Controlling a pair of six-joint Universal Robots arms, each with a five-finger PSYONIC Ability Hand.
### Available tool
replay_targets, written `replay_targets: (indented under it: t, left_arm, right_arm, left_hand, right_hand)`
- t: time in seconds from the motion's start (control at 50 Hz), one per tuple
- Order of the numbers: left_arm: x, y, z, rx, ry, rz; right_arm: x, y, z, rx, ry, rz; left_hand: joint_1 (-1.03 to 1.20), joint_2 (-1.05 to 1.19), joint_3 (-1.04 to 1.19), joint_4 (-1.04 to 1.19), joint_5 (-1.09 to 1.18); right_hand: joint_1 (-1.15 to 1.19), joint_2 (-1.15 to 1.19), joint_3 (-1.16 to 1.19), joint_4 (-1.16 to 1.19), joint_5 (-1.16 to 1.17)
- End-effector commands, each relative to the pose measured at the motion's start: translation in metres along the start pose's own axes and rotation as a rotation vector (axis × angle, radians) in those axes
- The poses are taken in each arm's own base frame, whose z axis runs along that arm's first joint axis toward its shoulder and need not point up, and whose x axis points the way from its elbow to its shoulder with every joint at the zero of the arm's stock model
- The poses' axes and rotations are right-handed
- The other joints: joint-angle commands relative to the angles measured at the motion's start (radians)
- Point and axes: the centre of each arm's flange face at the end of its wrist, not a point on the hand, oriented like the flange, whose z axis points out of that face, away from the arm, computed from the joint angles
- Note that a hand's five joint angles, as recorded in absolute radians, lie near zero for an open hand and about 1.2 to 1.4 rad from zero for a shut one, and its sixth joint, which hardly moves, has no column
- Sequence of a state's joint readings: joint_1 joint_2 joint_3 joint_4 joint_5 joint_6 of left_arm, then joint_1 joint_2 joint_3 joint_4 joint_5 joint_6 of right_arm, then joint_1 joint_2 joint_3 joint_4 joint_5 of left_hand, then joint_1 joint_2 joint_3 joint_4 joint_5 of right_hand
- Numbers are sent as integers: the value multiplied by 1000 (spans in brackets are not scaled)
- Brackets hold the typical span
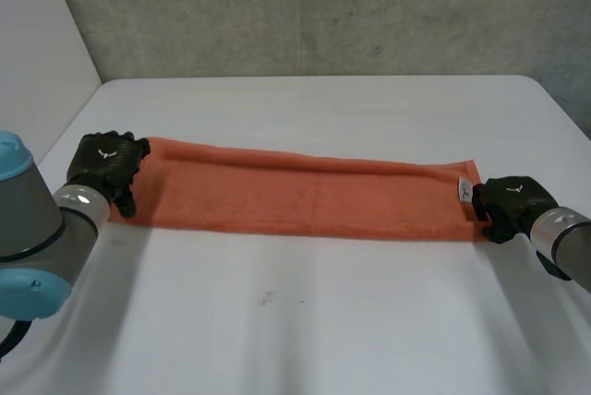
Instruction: Fold the laundry
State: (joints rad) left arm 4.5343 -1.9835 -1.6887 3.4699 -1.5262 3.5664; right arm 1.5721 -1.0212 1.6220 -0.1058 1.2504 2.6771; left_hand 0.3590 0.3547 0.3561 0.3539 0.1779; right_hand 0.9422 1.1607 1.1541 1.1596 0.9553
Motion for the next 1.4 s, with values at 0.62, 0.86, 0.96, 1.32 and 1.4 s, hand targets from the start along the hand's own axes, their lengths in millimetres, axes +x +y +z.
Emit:
replay_targets:
  t: [0.62, 0.86, 0.96, 1.32, 1.4]
  left_arm:
    - [-3, -3, -3, 6, -11, -3]
    - [-11, -2, -1, 1, -32, -7]
    - [-12, -1, -1, -1, -36, -8]
    - [-3, -5, -6, 10, -10, -3]
    - [8, -15, -10, 47, 25, 0]
  right_arm:
    - [83, -95, -6, 223, 324, -154]
    - [-166, -160, -24, 565, -325, -284]
    - [-240, -144, -31, 616, -515, -328]
    - [-303, -115, -33, 550, -567, -353]
    - [-264, -150, -46, 576, -411, -315]
  left_hand:
    - [28, 32, 31, 33, 34]
    - [28, 32, 31, 33, 34]
    - [28, 32, 31, 33, 34]
    - [-13, -9, -10, -8, -7]
    - [-16, -12, -13, -11, -10]
  right_hand:
    - [454, 236, 242, 237, 266]
    - [454, 236, 242, 237, 266]
    - [454, 236, 242, 237, 266]
    - [-768, -986, -980, -985, -955]
    - [-768, -986, -980, -985, -955]
